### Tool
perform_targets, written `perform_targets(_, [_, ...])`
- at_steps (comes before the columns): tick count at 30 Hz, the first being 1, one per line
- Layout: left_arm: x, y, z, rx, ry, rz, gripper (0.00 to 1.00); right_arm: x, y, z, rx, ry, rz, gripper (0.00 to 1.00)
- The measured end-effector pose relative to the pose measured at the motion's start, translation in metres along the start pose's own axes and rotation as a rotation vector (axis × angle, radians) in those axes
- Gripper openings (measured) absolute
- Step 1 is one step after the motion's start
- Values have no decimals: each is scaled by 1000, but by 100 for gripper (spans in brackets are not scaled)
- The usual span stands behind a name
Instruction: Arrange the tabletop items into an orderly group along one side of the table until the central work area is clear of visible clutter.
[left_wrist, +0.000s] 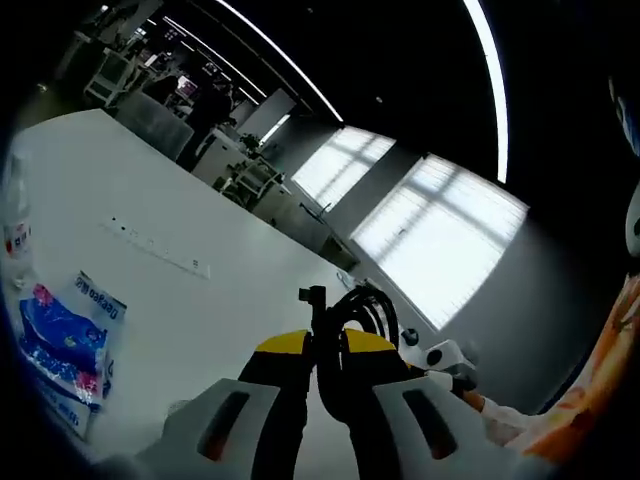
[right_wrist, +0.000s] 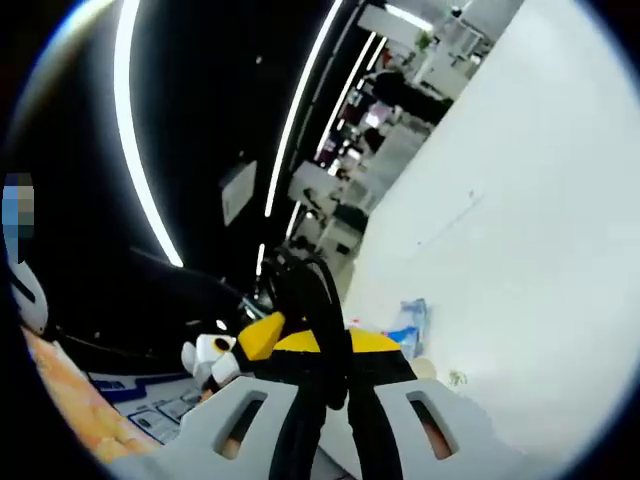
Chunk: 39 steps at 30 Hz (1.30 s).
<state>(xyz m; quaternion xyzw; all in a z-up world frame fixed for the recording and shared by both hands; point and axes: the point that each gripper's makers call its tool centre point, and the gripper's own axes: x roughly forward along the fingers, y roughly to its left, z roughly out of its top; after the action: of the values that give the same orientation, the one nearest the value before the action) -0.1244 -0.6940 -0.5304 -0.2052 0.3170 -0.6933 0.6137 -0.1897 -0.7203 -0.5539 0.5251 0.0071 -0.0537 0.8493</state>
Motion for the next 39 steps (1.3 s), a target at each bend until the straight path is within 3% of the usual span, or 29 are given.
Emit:
perform_targets(3, [0,-2,0,46,11,-3,9,0,-1,1,12,10,1,2])
perform_targets(8, [2,2,0,31,0,-9,11,-1,12,5,35,12,61,2])
perform_targets(11, [3,5,-7,-12,16,-13,27,-4,22,12,9,-5,97,1])
perform_targets(14, [8,7,-22,-131,53,-26,56,-6,27,17,19,-9,126,1])
perform_targets(15, [10,8,-31,-185,72,-32,64,-8,32,20,44,-20,154,1])
perform_targets(16, [11,4,-35,-228,82,-51,66,-9,39,23,67,-37,187,1])
perform_targets(19, [15,-18,-37,-364,69,-165,59,-13,54,26,105,-41,261,1])
perform_targets(21, [17,-22,-39,-376,77,-188,51,-17,69,28,103,-40,324,1])
perform_targets(22, [17,-35,-30,-407,36,-251,43,-17,68,29,71,-53,312,1])
perform_targets(23, [16,-44,-25,-426,24,-299,28,-17,69,28,80,-53,300,1])
perform_targets(26, [16,-46,-23,-403,25,-287,20,-20,56,37,125,-108,254,1])
perform_targets(29, [16,-47,-21,-343,26,-282,10,-19,27,31,76,-99,101,2])
perform_targets(31, [16,-53,-22,-303,24,-296,3,-18,17,26,45,-103,38,4])
perform_targets(32, [18,-45,-23,-248,22,-246,2,-17,20,25,61,-126,56,4])
perform_targets(33, [18,-44,-24,-251,29,-242,2,-17,20,24,89,-135,63,6])
perform_targets(35, [14,-49,-19,-299,7,-292,1,-17,21,20,157,-139,93,11])
perform_targets(39, [15,-43,-18,-306,-5,-265,1,-12,12,12,232,-138,72,39])
